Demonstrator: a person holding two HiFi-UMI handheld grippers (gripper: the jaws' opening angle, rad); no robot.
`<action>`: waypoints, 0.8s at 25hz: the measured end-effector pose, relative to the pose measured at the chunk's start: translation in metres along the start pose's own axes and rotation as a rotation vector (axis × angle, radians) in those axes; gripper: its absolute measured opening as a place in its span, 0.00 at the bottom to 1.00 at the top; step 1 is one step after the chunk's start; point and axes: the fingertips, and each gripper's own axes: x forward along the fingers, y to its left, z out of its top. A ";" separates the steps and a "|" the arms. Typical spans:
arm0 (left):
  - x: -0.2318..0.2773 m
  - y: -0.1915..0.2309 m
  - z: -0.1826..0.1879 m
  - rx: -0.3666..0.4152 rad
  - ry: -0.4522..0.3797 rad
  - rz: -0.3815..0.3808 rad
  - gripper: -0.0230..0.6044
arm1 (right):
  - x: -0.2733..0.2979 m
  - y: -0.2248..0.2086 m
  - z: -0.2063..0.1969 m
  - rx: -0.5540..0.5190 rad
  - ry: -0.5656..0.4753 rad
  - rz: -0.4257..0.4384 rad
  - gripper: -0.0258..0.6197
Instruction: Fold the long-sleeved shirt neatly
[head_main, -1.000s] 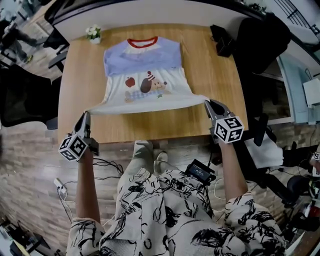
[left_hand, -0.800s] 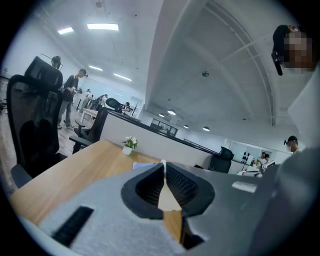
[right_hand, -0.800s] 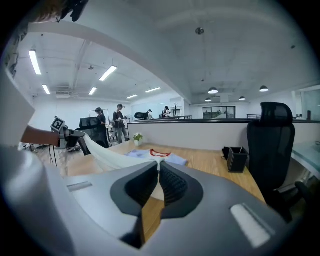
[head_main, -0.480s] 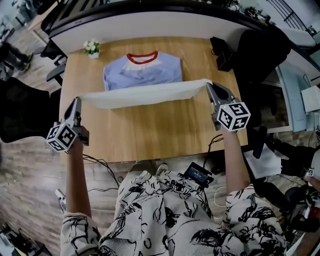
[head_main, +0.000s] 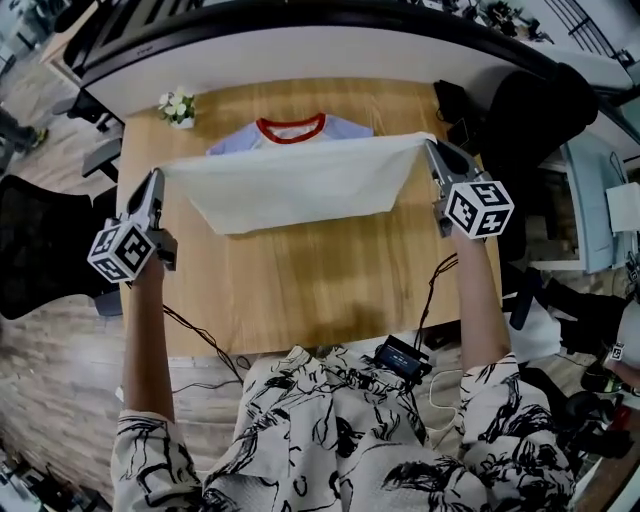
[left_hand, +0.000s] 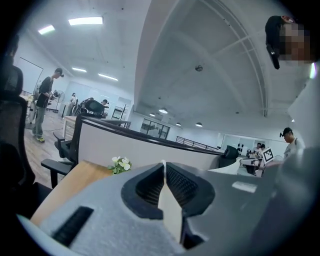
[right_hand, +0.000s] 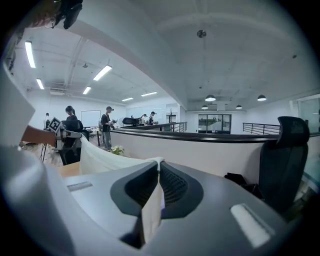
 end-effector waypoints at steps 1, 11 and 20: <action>0.011 0.005 0.001 0.002 0.008 -0.007 0.07 | 0.010 -0.005 0.000 0.006 0.008 -0.010 0.07; 0.108 0.075 -0.044 0.021 0.125 0.001 0.07 | 0.117 -0.040 -0.048 0.081 0.113 -0.063 0.07; 0.174 0.108 -0.109 0.056 0.252 0.067 0.07 | 0.189 -0.078 -0.127 0.126 0.237 -0.043 0.07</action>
